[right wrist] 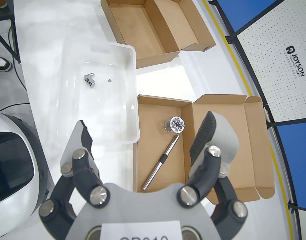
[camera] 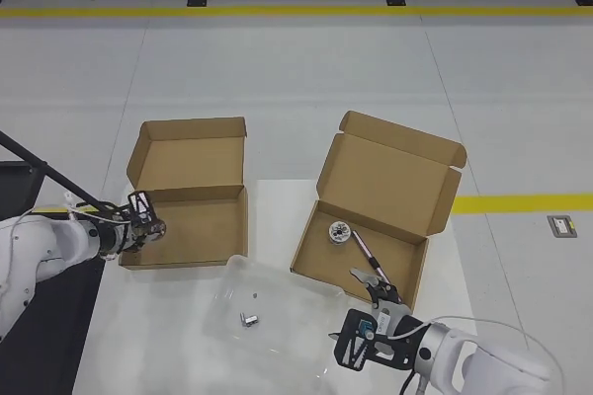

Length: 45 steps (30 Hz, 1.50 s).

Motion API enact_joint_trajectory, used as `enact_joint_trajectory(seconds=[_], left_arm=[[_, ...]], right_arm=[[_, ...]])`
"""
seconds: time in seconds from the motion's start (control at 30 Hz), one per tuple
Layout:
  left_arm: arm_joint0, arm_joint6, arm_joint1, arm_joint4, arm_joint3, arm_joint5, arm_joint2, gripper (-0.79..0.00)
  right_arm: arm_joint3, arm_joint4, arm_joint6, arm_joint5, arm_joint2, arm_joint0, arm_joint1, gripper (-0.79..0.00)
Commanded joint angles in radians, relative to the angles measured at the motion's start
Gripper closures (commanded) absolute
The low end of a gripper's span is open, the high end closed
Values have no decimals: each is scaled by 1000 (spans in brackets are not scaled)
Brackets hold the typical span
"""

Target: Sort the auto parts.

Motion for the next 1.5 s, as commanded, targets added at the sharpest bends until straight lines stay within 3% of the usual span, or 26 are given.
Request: enact_joint_trajectory(seconds=[0.0, 0.27, 0.47, 0.73, 0.77, 0.83, 0.9, 0.97, 1.03, 1.2, 1.27, 1.47], left_arm=[[-43, 1, -33, 11, 70, -27, 37, 0], [-180, 9, -189, 76, 327, -99, 195, 0], [-218, 8, -298, 113, 488, -3, 266, 0], [-257, 41, -398, 161, 653, 10, 310, 0], [-260, 51, -407, 162, 671, 9, 311, 0], [-267, 64, -423, 167, 701, 9, 313, -139], [-275, 76, -436, 179, 727, 7, 315, -354], [-282, 85, -447, 190, 749, 3, 316, -727], [-289, 98, -456, 199, 771, -2, 315, -690], [-310, 135, -468, 213, 812, -18, 305, -751], [-319, 156, -470, 222, 816, -29, 302, -739], [-366, 287, -453, 260, 777, -106, 283, -757]], right_arm=[[0, 0, 0, 0, 0, 0, 0, -785], [0, 0, 0, 0, 0, 0, 0, -785], [0, 0, 0, 0, 0, 0, 0, -785], [0, 0, 0, 0, 0, 0, 0, -785], [0, 0, 0, 0, 0, 0, 0, -785], [0, 0, 0, 0, 0, 0, 0, -785], [0, 0, 0, 0, 0, 0, 0, -785], [0, 0, 0, 0, 0, 0, 0, -785], [0, 0, 0, 0, 0, 0, 0, -785], [0, 0, 0, 0, 0, 0, 0, -785], [0, 0, 0, 0, 0, 0, 0, -785], [0, 0, 0, 0, 0, 0, 0, -785]])
